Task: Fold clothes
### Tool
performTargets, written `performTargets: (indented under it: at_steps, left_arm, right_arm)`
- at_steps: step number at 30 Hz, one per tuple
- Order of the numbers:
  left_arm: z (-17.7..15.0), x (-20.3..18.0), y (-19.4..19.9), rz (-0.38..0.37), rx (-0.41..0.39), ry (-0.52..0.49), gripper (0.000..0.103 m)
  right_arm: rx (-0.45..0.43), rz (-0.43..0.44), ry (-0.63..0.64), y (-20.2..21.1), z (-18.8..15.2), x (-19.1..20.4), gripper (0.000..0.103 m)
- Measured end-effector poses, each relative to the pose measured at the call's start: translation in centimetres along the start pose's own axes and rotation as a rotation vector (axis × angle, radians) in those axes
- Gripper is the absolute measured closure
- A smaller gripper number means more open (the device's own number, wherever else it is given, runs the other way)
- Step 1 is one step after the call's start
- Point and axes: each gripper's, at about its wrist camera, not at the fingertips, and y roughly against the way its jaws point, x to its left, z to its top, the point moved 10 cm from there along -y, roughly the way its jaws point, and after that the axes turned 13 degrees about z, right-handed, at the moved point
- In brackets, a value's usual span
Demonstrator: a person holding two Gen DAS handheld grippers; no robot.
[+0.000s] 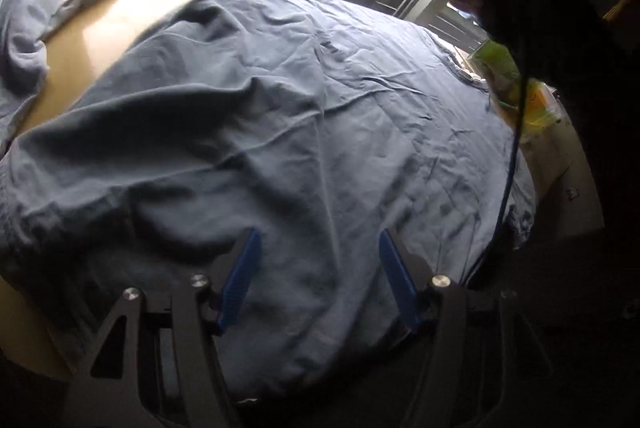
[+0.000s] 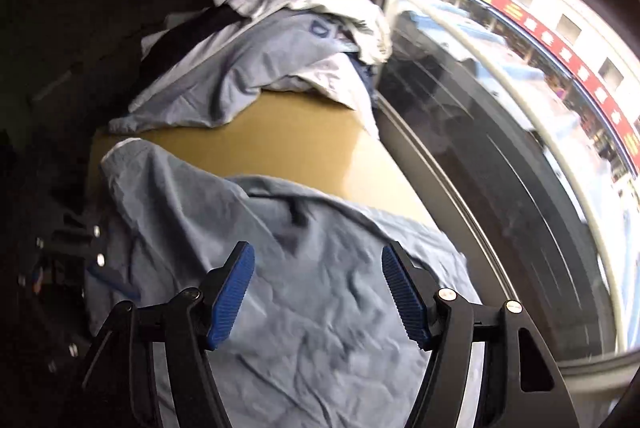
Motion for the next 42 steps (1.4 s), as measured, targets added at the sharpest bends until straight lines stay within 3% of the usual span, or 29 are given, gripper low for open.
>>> performTargets:
  at_steps: [1,2,4,6,9,12,16,18,19,22,23,26,31,35,38,39,40,42]
  left_arm:
    - [-0.2,-0.1,0.1,-0.008,-0.004,-0.002,0.041]
    - [-0.4,-0.2,0.3,-0.018,-0.004,-0.002,0.041]
    - [-0.7,-0.1,0.5,-0.059,-0.009,0.025,0.041]
    - [-1.2,-0.2,0.8,-0.089,-0.006,0.029,0.041]
    - [-2.0,0.0,1.3,-0.166,-0.011,0.080,0.041]
    - [-2.0,0.3,1.6,-0.233,-0.004,0.132,0.042]
    - [-2.5,0.2,2.1,-0.239,-0.003,0.138,0.045]
    - [-2.6,-0.4,2.0,-0.206,-0.010,0.111,0.046]
    - [-2.6,-0.6,2.0,-0.194,-0.016,0.111,0.046]
    - [-2.5,-1.0,1.9,-0.170,-0.029,0.096,0.046]
    - [-2.4,-1.1,1.8,-0.169,-0.032,0.103,0.046]
    - [-2.2,-1.4,1.5,-0.172,-0.033,0.128,0.046]
    - [-2.2,-1.2,1.5,-0.145,-0.036,0.126,0.046]
    - [-1.9,-1.1,1.5,-0.070,-0.050,0.088,0.045]
    - [-1.5,-1.1,1.2,-0.053,-0.041,0.110,0.044]
    - [-1.3,-1.1,1.2,-0.048,-0.038,0.118,0.044]
    - [-1.4,-1.3,1.1,-0.049,-0.038,0.099,0.043]
    - [-1.3,-0.7,1.2,-0.027,-0.039,0.084,0.043]
  right_arm:
    - [0.053,0.043,0.036,-1.9,1.1,0.9,0.063]
    - [0.109,0.081,0.071,-4.1,1.8,1.9,0.071]
    - [0.175,0.092,0.121,-7.5,2.6,2.9,0.071]
    - [0.202,0.102,0.093,-9.1,3.5,2.5,0.071]
    - [0.318,0.276,0.025,-10.4,2.5,3.8,0.070]
    - [0.372,0.331,0.029,-10.6,1.6,4.8,0.063]
    - [0.433,0.327,0.134,-10.2,0.5,5.8,0.055]
    - [0.459,0.280,0.213,-10.1,-0.2,6.6,0.052]
    - [0.469,0.262,0.225,-10.0,-0.5,7.1,0.055]
    - [0.491,0.210,0.238,-9.8,-1.2,8.9,0.092]
    - [0.489,0.182,0.255,-9.7,-1.4,9.5,0.095]
    - [0.457,0.082,0.251,-9.6,-1.1,9.8,0.097]
    - [0.202,-0.045,0.058,-6.1,3.3,5.2,0.099]
    - [0.007,-0.137,-0.108,-3.0,7.1,0.7,0.099]
    - [-0.080,-0.387,-0.164,-0.5,9.3,-5.0,0.103]
    - [-0.088,-0.345,-0.224,-0.4,8.9,-5.9,0.103]
    - [-0.091,-0.249,-0.275,-0.6,8.1,-5.8,0.103]
    - [-0.110,-0.173,-0.254,-0.6,8.3,-5.1,0.102]
